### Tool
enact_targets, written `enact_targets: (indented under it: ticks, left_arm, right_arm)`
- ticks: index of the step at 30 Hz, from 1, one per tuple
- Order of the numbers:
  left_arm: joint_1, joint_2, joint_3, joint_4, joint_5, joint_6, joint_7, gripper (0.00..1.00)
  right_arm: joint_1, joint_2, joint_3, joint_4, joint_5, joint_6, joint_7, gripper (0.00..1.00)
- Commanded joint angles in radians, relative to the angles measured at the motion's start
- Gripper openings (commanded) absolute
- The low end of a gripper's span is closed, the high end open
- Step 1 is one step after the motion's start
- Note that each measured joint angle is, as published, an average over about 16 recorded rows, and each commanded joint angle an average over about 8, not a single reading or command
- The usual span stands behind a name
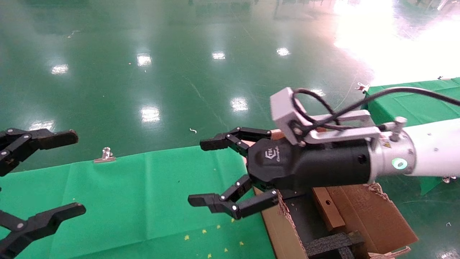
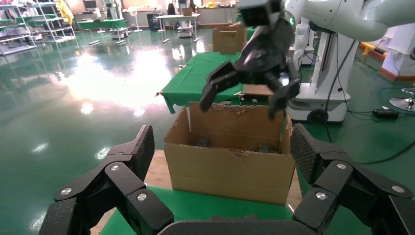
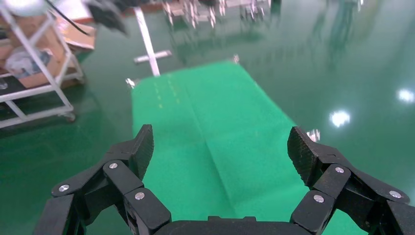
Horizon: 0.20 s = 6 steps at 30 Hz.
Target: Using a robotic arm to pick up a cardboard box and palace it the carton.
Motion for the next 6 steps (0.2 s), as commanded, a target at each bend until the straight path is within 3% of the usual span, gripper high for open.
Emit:
enact_targets:
  ticks: [1, 6]
  left_arm:
    - [0.000, 0.000, 0.000, 0.000, 0.000, 0.000, 0.000, 1.00]
    - [0.000, 0.000, 0.000, 0.000, 0.000, 0.000, 0.000, 1.00]
  right_arm:
    - [-0.045, -0.008, 0.064, -0.004, 0.034, -0.032, -0.066, 1.00]
    - [-0.108, -0.020, 0.153, -0.009, 0.082, -0.076, -0.158, 1.00]
